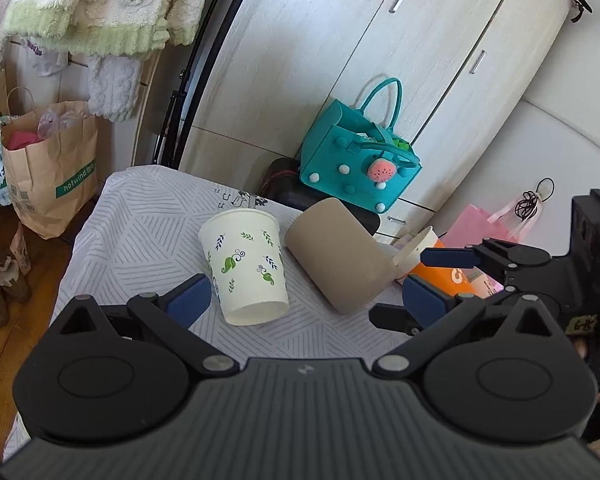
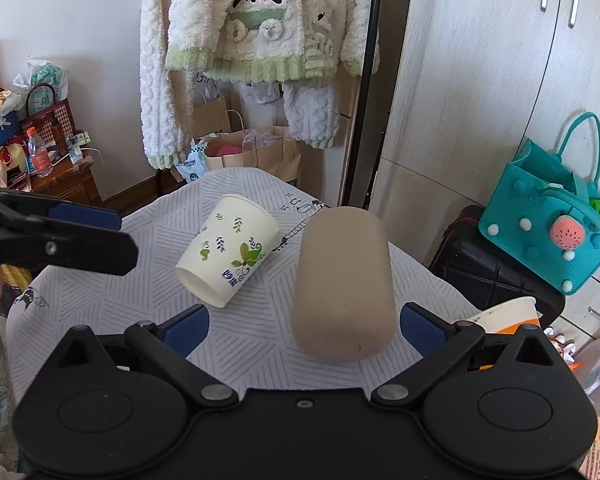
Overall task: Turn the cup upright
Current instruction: 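Move the right tool toward the lying beige tumbler, fingers open, then close the right tool on the beige tumbler's base end and lift it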
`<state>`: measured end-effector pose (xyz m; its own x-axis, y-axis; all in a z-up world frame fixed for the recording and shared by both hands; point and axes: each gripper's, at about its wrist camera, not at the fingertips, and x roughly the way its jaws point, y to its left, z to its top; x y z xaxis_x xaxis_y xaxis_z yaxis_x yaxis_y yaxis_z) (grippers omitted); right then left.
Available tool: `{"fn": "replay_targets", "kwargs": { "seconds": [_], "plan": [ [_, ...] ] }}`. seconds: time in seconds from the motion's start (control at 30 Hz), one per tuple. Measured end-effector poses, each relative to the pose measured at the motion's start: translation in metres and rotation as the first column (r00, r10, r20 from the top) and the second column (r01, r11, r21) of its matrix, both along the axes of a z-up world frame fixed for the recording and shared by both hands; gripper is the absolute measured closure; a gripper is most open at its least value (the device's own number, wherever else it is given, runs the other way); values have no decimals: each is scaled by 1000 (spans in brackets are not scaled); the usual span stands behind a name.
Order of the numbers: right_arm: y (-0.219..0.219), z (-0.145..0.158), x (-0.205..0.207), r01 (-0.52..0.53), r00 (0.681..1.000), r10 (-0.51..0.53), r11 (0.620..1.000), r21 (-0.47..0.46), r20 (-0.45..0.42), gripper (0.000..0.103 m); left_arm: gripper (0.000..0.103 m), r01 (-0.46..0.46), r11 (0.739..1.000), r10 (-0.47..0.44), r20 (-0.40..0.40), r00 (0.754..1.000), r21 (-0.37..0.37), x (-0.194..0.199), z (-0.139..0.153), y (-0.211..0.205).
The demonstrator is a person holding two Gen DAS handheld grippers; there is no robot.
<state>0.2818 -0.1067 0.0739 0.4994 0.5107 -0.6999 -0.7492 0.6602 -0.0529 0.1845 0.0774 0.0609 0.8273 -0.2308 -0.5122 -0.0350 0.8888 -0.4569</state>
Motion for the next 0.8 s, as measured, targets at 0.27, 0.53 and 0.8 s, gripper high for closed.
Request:
{"fn": "replay_targets", "kwargs": {
  "seconds": [0.27,0.53,0.8],
  "plan": [
    [13,-23,27,45,999,-45,998,-33,11,0,0,-3,1000,4,28,1000,-24,4,-6,4],
    [15,-38,52,61,996,-63,998,-33,-69,0,0,4,999,-4,9,1000,-35,12,-12,2],
    [20,-44,59,73,996,-76,996,-56,-50,4,0,14,999,-14,11,1000,-40,16,-14,2]
  ]
}}
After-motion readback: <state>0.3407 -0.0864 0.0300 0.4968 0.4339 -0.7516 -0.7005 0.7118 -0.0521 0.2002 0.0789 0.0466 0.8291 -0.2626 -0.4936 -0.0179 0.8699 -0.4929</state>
